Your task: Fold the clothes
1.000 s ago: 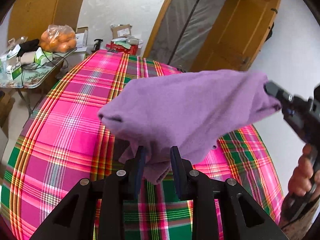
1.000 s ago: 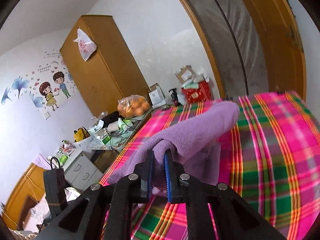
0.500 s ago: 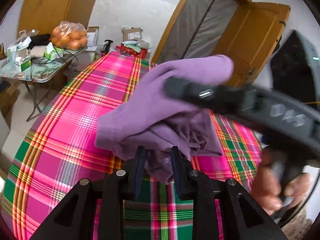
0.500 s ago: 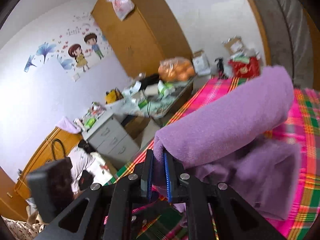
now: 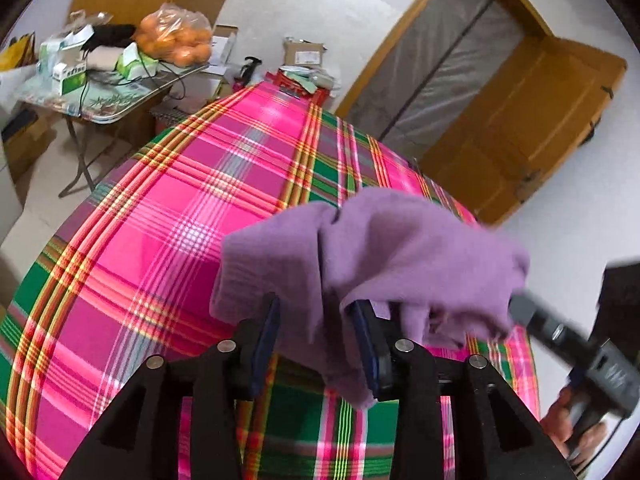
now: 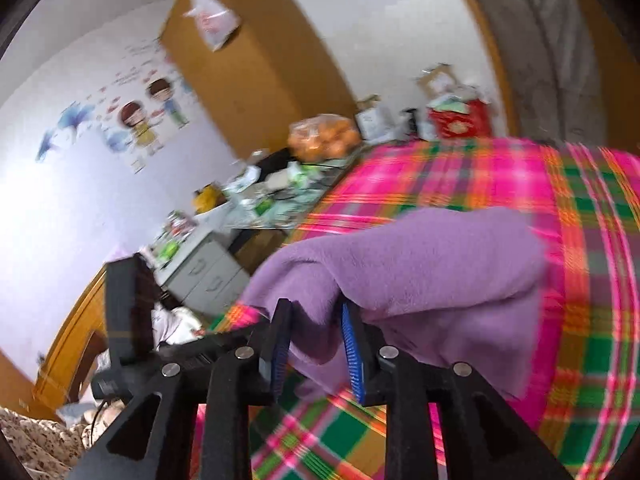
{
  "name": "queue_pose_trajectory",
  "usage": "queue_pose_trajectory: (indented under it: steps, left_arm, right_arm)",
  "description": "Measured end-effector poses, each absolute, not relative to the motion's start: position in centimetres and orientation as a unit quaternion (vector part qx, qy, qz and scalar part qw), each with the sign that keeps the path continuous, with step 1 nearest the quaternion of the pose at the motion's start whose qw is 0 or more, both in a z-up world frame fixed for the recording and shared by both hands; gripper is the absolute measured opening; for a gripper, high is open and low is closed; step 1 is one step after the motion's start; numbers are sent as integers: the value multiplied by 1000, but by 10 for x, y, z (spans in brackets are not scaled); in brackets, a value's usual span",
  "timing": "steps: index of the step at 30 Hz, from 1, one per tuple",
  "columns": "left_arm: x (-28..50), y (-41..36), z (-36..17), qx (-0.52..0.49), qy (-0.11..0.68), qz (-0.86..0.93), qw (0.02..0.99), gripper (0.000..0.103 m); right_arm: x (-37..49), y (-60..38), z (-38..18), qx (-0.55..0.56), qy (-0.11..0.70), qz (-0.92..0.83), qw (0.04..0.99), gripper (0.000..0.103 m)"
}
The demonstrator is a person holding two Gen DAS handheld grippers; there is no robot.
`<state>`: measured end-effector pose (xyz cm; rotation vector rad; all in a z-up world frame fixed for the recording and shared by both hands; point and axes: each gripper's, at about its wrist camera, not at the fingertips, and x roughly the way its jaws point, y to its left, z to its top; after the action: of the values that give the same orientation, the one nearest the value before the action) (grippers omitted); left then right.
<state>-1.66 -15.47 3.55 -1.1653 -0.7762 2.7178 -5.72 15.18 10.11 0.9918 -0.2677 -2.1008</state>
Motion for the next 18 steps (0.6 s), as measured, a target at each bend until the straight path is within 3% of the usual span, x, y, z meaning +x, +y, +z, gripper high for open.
queue_pose_trajectory:
  steps: [14, 18]
  left_arm:
    - [0, -141, 59, -345, -202, 915, 64, 41]
    - [9, -127, 74, -329, -206, 909, 148, 42]
  right_arm:
    - [-65, 147, 88, 402, -132, -822, 381, 32]
    - [-70, 150, 89, 402, -175, -809, 391, 35]
